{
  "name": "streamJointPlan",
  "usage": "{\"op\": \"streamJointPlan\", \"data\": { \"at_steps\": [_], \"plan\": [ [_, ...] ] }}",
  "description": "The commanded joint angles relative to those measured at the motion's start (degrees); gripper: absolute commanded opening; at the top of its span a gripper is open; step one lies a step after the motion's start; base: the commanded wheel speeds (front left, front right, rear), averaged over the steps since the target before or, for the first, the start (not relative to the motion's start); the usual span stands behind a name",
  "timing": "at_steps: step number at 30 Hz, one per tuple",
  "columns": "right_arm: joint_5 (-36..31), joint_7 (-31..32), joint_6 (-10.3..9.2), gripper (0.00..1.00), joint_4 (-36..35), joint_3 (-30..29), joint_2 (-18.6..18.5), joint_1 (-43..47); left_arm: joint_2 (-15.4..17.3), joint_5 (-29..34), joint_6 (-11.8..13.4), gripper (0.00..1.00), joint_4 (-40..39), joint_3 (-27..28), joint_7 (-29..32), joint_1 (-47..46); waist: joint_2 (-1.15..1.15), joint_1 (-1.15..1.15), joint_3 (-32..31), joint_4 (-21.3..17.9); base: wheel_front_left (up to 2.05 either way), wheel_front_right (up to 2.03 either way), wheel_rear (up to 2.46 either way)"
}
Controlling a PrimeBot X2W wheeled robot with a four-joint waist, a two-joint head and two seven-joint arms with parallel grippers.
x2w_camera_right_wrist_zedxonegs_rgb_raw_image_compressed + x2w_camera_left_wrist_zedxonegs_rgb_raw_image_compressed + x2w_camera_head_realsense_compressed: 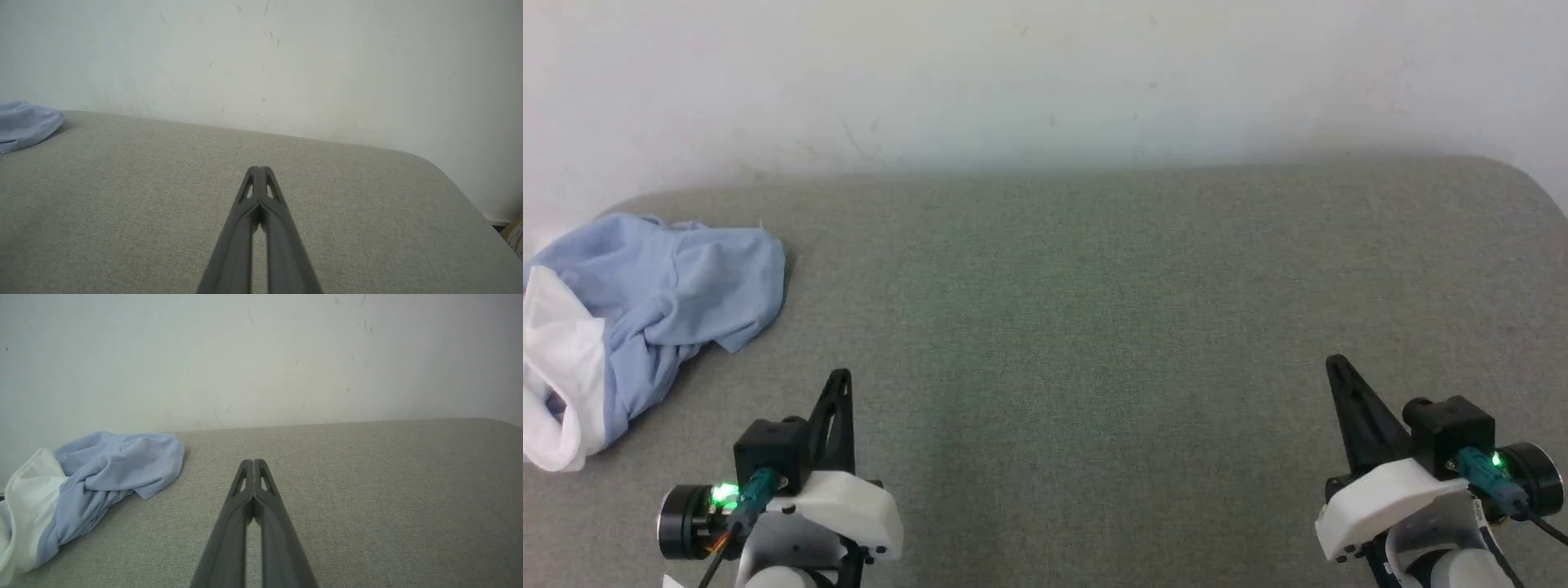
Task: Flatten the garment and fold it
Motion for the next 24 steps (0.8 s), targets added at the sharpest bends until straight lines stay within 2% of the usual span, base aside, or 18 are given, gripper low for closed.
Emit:
{"op": "streamJointPlan", "data": {
  "at_steps": [1, 24],
  "plan": [
    [-0.5, 0.03, 0.3, 0.0, -0.37, -0.04, -0.11, -0.35, 0.43, 0.37, -0.46, 0.0, -0.31, 0.18, 0.01, 0.33, 0.0, 0.0, 0.0, 0.0, 0.0, 0.0, 0.0],
    [-0.5, 0.03, 0.3, 0.0, -0.37, -0.04, -0.11, -0.35, 0.43, 0.37, -0.46, 0.0, -0.31, 0.18, 0.01, 0.33, 0.0, 0.0, 0.0, 0.0, 0.0, 0.0, 0.0]
  ]
}}
